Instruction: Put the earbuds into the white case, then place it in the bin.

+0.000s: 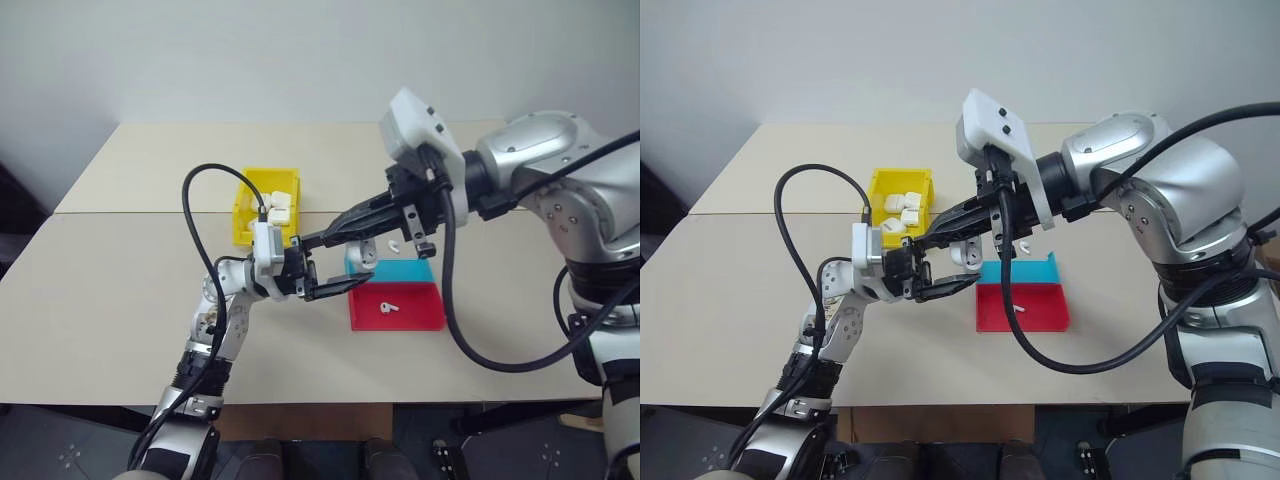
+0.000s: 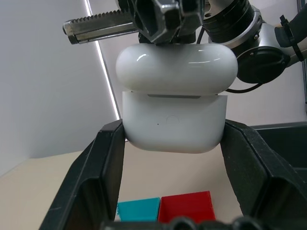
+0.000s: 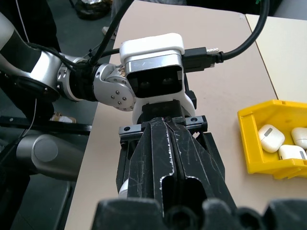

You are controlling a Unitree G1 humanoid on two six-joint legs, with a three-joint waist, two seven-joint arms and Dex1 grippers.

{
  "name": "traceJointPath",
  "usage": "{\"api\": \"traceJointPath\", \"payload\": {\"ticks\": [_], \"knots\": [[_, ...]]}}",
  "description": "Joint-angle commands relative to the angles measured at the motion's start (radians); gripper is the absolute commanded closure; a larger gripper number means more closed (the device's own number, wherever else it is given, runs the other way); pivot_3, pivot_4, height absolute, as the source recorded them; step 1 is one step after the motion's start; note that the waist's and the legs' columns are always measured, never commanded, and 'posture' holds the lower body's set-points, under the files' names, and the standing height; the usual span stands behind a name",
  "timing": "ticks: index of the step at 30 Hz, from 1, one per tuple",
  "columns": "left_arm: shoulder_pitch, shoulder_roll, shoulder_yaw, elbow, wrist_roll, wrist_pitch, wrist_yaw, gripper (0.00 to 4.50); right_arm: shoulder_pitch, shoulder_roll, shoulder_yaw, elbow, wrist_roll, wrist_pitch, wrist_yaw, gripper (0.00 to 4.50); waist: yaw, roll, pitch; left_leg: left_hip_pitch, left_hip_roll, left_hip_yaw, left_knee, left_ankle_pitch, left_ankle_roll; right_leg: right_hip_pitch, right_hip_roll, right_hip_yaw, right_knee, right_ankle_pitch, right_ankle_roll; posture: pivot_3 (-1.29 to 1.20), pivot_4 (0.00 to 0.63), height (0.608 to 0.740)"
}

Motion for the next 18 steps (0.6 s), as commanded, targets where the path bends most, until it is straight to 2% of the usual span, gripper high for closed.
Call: {"api": "traceJointPath", "payload": {"ticks": [1,13,18], "knots": [[-0.015,-0.006,0.029,-0.036,-0.042,-0.023,-0.001,1.75,0.020,-0.031,-0.021,-0.017,-0.025,-0.011,0.011,4.49,0.000,0.000,0.000,0.000,0.000,0.000,0.000,0.000,0.000,0.000,0.000,0.000,0.000,0.000,0.000,0.00,0.150,0.740],[-0.017,-0.007,0.038,-0.024,-0.046,-0.030,-0.006,1.75,0.065,-0.092,-0.069,-0.038,-0.040,-0.016,0.020,4.49,0.000,0.000,0.000,0.000,0.000,0.000,0.000,0.000,0.000,0.000,0.000,0.000,0.000,0.000,0.000,0.00,0.150,0.740],[0.002,0.000,0.041,-0.032,-0.031,-0.031,0.018,1.75,0.032,-0.050,-0.241,0.020,0.068,0.059,-0.060,4.49,0.000,0.000,0.000,0.000,0.000,0.000,0.000,0.000,0.000,0.000,0.000,0.000,0.000,0.000,0.000,0.00,0.150,0.740]]}}
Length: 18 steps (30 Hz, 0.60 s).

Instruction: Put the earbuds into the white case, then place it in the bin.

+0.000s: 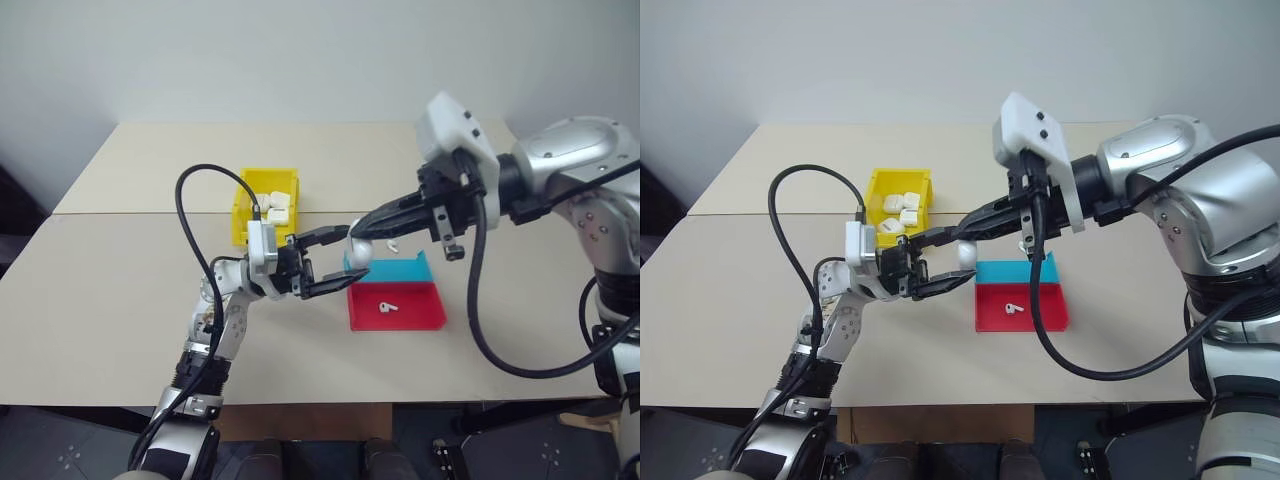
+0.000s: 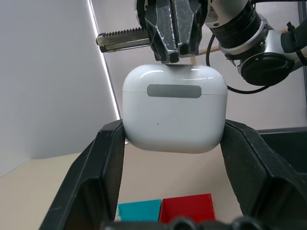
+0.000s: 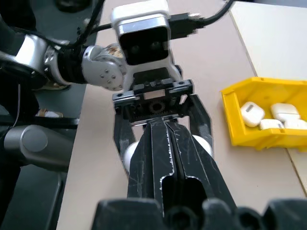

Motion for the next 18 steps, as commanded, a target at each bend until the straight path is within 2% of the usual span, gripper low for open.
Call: {"api": "traceJointPath", "payload": {"ticks": [1,5,8,12,14,18], "knots": [[0.006,0.005,0.024,-0.047,-0.005,-0.027,0.028,1.75,-0.036,0.013,-0.158,0.028,0.076,0.050,-0.069,4.49,0.001,0.000,0.000,0.000,0.000,0.000,0.000,0.000,0.000,0.000,0.000,0.000,0.000,0.000,0.000,0.00,0.150,0.740],[0.026,0.029,0.067,-0.118,0.027,0.026,0.180,1.75,0.038,0.018,-0.312,-0.020,0.126,0.080,-0.197,4.49,0.001,0.000,0.000,-0.001,0.000,0.000,0.000,0.000,0.000,0.000,0.000,0.000,0.000,0.000,0.000,0.00,0.150,0.740],[-0.032,0.016,0.083,-0.169,0.219,0.142,0.522,1.75,0.187,0.046,-0.463,-0.102,0.186,0.115,-0.327,4.49,0.011,-0.002,-0.001,0.000,0.000,-0.001,0.000,0.000,0.000,0.001,0.000,-0.001,0.000,0.000,0.000,0.00,0.150,0.740],[-0.191,-0.011,0.087,-0.077,0.478,0.337,0.926,1.75,0.379,0.132,-0.626,-0.211,0.260,0.163,-0.531,4.49,0.026,-0.003,-0.001,-0.001,-0.001,-0.001,0.001,0.001,0.001,0.002,-0.001,-0.002,0.000,0.001,0.002,0.00,0.150,0.740],[-0.247,-0.018,0.098,-0.015,0.527,0.390,1.034,1.75,0.444,0.168,-0.663,-0.249,0.292,0.173,-0.609,4.49,0.026,-0.003,-0.001,-0.001,-0.002,-0.001,0.001,0.001,0.001,0.002,-0.001,-0.002,0.000,0.002,0.002,0.00,0.150,0.740],[-0.353,-0.059,0.145,0.150,0.536,0.522,1.191,1.75,0.586,0.173,-0.625,-0.310,0.273,0.153,-0.667,4.49,0.016,-0.002,-0.001,-0.001,-0.002,-0.001,0.000,0.001,0.002,0.001,-0.001,-0.001,-0.001,0.002,0.002,0.00,0.150,0.740]]}}
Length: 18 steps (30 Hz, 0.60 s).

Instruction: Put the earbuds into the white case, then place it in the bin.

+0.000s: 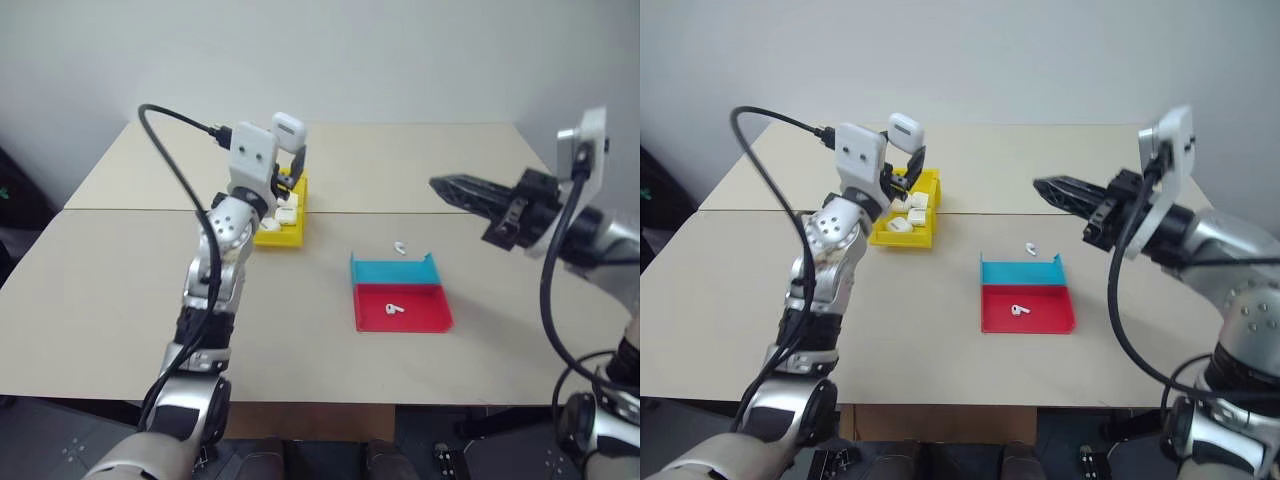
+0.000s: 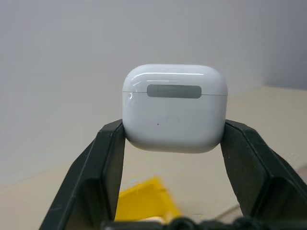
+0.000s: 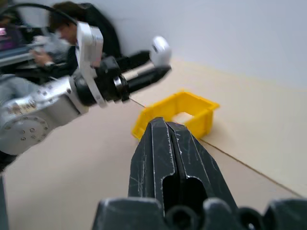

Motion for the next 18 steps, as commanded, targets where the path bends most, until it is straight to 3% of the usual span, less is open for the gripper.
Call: {"api": "traceJointPath", "payload": {"ticks": [1,11,16,18], "knots": [[-0.065,-0.025,0.029,0.115,0.014,0.105,0.112,1.75,0.064,-0.019,0.011,-0.061,0.001,-0.024,-0.045,4.49,-0.005,0.000,0.000,0.000,0.000,0.000,0.000,0.000,0.000,-0.001,0.000,0.000,0.000,0.000,0.000,0.00,0.150,0.740],[-0.154,-0.015,0.002,0.364,0.052,0.114,0.198,1.75,0.086,-0.052,0.036,-0.016,0.001,-0.031,-0.104,4.49,-0.013,-0.001,0.001,-0.001,-0.001,0.000,0.000,0.000,0.000,-0.001,0.000,0.000,0.000,0.000,0.000,0.00,0.150,0.740],[-0.156,-0.027,0.002,0.371,0.036,0.126,0.197,0.21,0.103,-0.055,0.056,-0.029,-0.001,-0.036,-0.122,4.50,-0.012,-0.001,0.001,-0.001,-0.001,0.000,0.000,0.000,0.000,-0.001,0.000,0.000,0.000,0.000,0.000,0.00,0.150,0.740],[-0.155,-0.033,0.007,0.368,0.030,0.130,0.203,0.04,0.102,-0.052,0.058,-0.027,0.004,-0.033,-0.132,4.50,-0.012,-0.001,0.001,-0.001,-0.001,0.000,0.000,0.000,0.000,-0.001,0.000,0.000,0.000,0.000,0.000,0.00,0.150,0.740]]}}
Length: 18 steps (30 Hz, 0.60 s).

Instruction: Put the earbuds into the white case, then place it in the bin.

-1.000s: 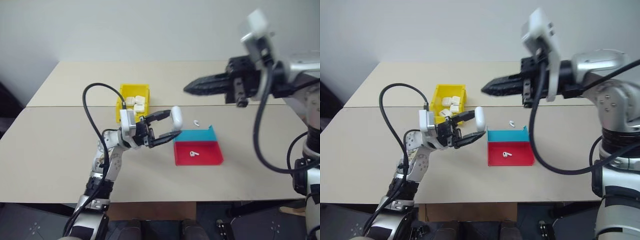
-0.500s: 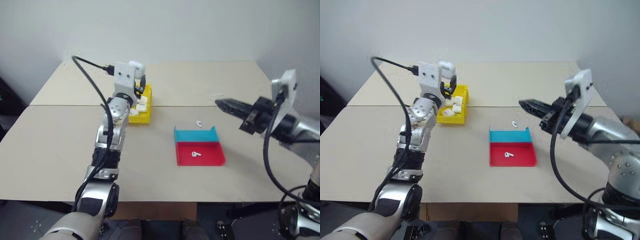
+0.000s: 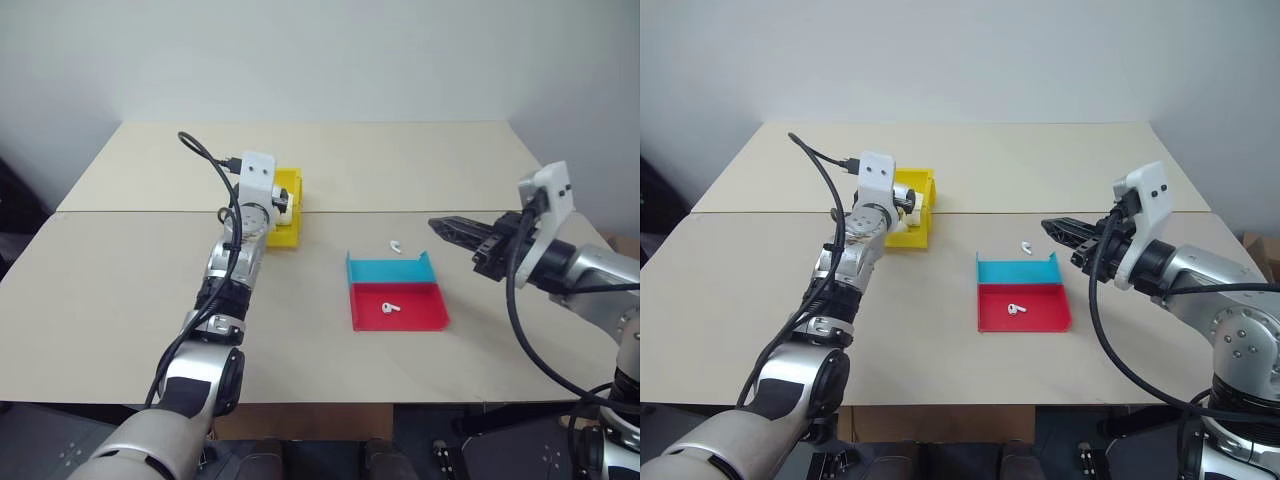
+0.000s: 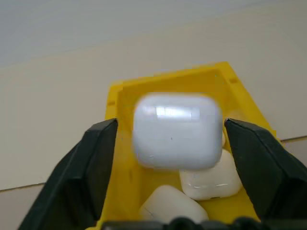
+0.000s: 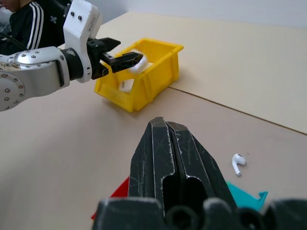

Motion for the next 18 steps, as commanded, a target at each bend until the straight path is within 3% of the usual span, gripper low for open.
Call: {"api": "traceJointPath", "payload": {"ticks": [1,4,7,11,15,18], "knots": [[-0.017,-0.008,0.001,-0.030,-0.006,-0.015,0.004,0.04,-0.002,-0.010,-0.009,-0.025,0.017,-0.021,-0.019,4.50,0.000,0.000,0.000,0.000,0.000,0.000,0.000,0.000,0.000,0.000,0.000,0.000,0.000,0.000,0.000,0.00,0.150,0.740],[0.010,-0.006,-0.002,-0.078,-0.019,-0.029,-0.029,0.04,0.003,-0.015,-0.009,-0.028,0.020,-0.020,-0.023,4.50,0.000,0.000,0.000,0.000,0.000,0.000,0.000,0.000,0.000,0.000,0.000,0.000,0.000,0.000,0.000,0.00,0.150,0.740],[0.111,0.018,0.016,-0.214,-0.124,-0.137,-0.216,0.04,0.018,-0.028,-0.017,-0.037,0.023,-0.020,-0.017,4.50,-0.005,0.000,0.000,0.000,0.000,0.000,0.000,0.000,0.000,0.000,0.000,0.000,0.000,0.000,0.000,0.00,0.150,0.740],[0.262,0.091,0.009,-0.444,-0.254,-0.092,-0.446,0.04,0.119,-0.102,-0.014,-0.094,-0.023,-0.075,0.062,4.50,-0.007,0.000,0.000,0.000,0.001,0.001,0.000,0.000,0.000,0.000,0.000,0.000,0.000,0.000,0.000,0.00,0.150,0.740],[0.450,0.221,0.003,-0.678,-0.380,-0.054,-0.675,0.04,0.340,-0.154,-0.037,-0.213,-0.213,-0.383,0.233,4.50,-0.007,0.001,0.000,0.001,0.001,0.001,0.000,0.000,0.000,0.000,0.000,0.001,0.000,0.000,0.000,0.00,0.150,0.740],[0.586,0.343,0.060,-0.827,-0.524,0.029,-0.823,0.04,0.501,-0.123,-0.102,-0.237,-0.324,-0.651,0.379,4.50,-0.007,0.001,0.000,0.002,0.001,0.001,0.000,0.000,0.000,0.001,0.000,0.001,0.000,0.000,0.000,0.00,0.150,0.740]]}}
